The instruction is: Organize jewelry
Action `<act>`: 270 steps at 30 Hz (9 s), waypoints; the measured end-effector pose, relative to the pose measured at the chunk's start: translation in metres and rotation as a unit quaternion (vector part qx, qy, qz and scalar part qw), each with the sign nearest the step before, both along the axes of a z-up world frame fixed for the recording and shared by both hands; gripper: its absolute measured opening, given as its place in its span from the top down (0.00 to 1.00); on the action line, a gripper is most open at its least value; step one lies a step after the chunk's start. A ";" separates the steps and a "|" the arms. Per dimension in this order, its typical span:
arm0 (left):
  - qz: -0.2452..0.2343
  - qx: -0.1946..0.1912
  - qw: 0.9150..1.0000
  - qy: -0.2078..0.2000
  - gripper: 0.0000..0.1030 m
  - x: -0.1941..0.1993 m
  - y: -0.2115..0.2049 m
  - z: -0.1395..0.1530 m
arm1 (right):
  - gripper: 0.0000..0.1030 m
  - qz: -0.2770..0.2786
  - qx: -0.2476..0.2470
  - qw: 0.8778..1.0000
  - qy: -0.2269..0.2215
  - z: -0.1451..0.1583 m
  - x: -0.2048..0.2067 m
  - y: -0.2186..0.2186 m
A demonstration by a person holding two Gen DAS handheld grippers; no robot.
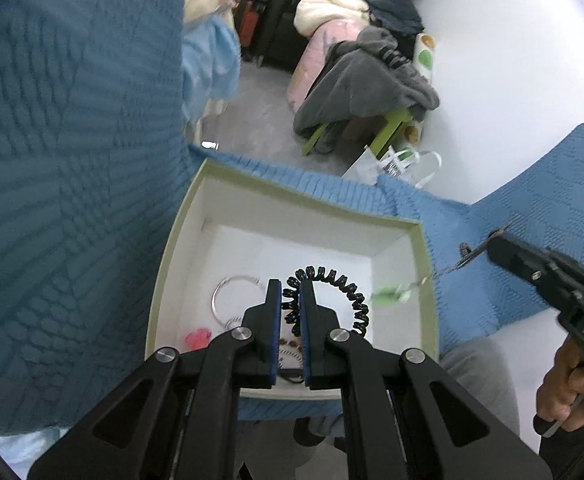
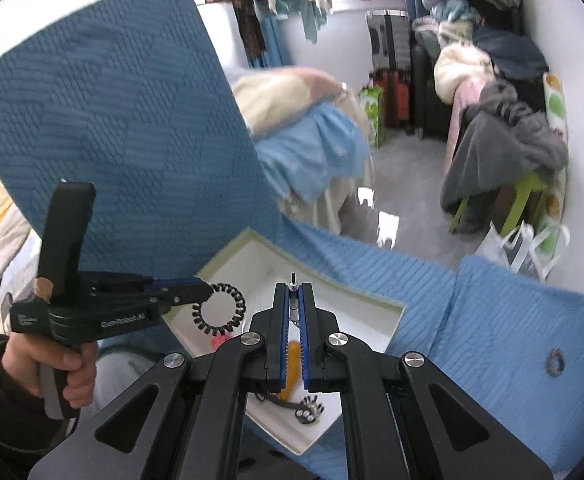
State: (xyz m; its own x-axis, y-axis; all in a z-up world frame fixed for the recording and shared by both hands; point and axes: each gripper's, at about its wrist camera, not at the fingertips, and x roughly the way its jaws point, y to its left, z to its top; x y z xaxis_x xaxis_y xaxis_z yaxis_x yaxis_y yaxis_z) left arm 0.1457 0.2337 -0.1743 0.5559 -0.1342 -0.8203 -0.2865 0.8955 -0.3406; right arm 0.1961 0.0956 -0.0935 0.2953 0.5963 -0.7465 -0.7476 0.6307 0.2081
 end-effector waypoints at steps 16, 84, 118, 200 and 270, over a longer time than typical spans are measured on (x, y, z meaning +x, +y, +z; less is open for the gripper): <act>-0.004 -0.021 0.999 0.027 0.91 -0.006 0.002 -0.027 | 0.95 -0.033 -0.038 0.995 0.083 -0.076 0.017 -0.012; -0.014 0.041 0.998 -0.040 0.62 0.029 -0.106 0.054 | 0.95 -0.271 -0.056 0.959 -0.055 -0.031 0.161 -0.262; 0.025 0.083 0.994 -0.061 0.33 -0.052 -0.020 0.080 | 0.94 -0.083 -0.012 0.996 -0.009 -0.013 -0.016 -0.001; 0.047 0.177 0.979 -0.086 0.01 -0.136 -0.101 0.121 | 0.00 -0.212 -0.004 0.971 -0.107 0.057 -0.166 -0.135; 0.030 0.175 0.980 -0.089 0.01 -0.141 -0.109 0.130 | 0.00 -0.217 0.009 0.968 -0.123 0.070 -0.170 -0.143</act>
State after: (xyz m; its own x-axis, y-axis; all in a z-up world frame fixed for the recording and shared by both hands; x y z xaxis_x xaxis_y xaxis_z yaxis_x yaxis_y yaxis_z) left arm 0.0048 0.1248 -0.0446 0.6925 0.1751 -0.6998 -0.3063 0.9497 -0.0654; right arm 0.0261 -0.0471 -0.0234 0.6887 0.3890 -0.6119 -0.4416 0.8943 0.0715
